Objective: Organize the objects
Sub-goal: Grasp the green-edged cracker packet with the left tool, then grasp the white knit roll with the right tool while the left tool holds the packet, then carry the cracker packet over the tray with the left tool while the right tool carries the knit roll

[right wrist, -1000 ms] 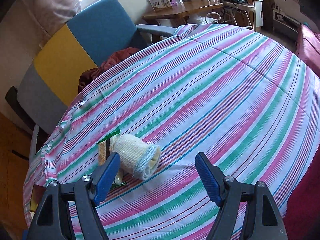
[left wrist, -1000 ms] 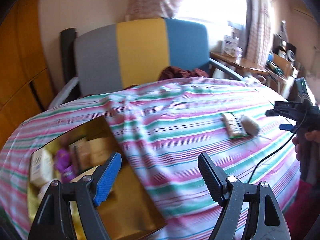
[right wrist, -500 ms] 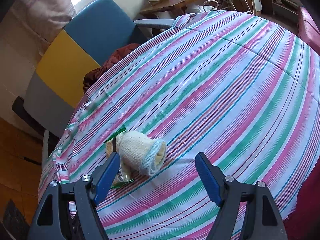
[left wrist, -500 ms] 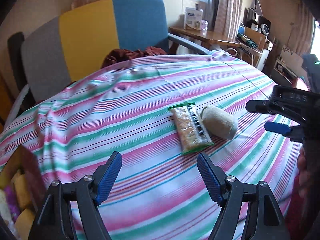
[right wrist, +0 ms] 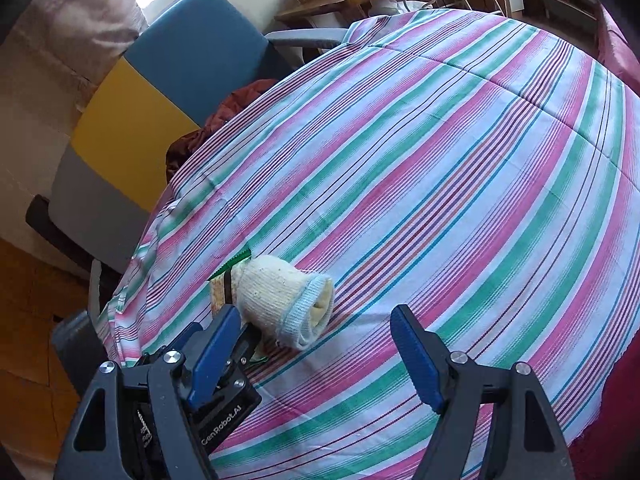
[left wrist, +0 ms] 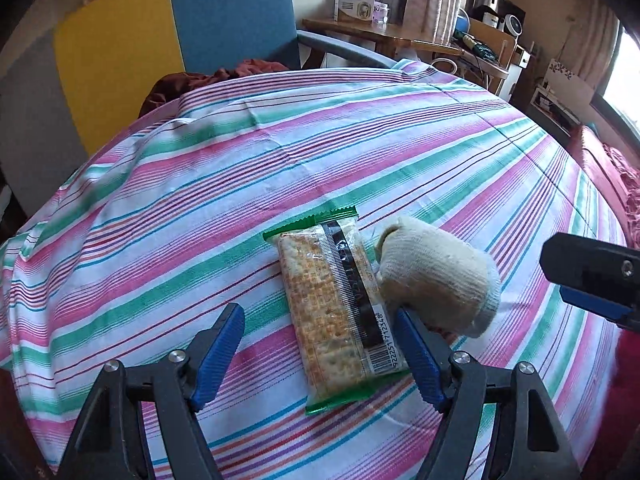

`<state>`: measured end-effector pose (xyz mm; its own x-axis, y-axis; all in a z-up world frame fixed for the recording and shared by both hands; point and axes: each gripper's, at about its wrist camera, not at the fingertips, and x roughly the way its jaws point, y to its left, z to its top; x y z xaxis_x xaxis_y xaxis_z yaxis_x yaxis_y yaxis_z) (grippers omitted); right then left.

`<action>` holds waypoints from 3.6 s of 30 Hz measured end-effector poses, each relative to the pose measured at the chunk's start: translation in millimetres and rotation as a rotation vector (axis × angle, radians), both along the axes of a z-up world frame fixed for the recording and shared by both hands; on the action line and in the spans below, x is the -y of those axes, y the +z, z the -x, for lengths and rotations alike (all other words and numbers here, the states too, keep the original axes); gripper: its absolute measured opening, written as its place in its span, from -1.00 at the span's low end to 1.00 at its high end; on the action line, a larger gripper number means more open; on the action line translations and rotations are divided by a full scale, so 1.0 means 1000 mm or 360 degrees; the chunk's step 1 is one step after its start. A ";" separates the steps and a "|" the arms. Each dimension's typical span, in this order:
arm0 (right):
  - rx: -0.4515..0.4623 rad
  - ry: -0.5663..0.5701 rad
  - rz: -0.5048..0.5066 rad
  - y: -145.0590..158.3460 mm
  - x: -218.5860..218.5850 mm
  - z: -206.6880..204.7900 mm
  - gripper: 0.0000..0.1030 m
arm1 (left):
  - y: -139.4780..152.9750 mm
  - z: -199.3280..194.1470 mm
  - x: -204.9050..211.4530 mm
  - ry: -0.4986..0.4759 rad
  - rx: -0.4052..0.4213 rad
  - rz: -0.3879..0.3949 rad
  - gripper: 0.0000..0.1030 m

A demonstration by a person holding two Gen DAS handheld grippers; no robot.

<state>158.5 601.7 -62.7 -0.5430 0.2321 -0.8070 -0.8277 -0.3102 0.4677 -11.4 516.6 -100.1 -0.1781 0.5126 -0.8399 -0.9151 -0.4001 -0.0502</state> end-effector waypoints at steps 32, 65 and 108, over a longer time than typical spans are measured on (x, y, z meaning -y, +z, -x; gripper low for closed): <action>0.0429 0.0477 -0.0287 0.000 0.034 0.056 0.53 | -0.006 -0.031 0.177 0.0222 -0.0047 -0.0206 -0.17; 0.0675 0.0863 -0.0361 -0.042 0.067 0.094 0.03 | 0.004 -0.027 0.188 0.0272 0.0017 -0.0245 -0.20; 0.0930 0.1002 -0.0786 -0.039 0.106 0.109 -0.06 | 0.024 0.042 0.408 0.1126 -0.0091 -0.0170 -0.21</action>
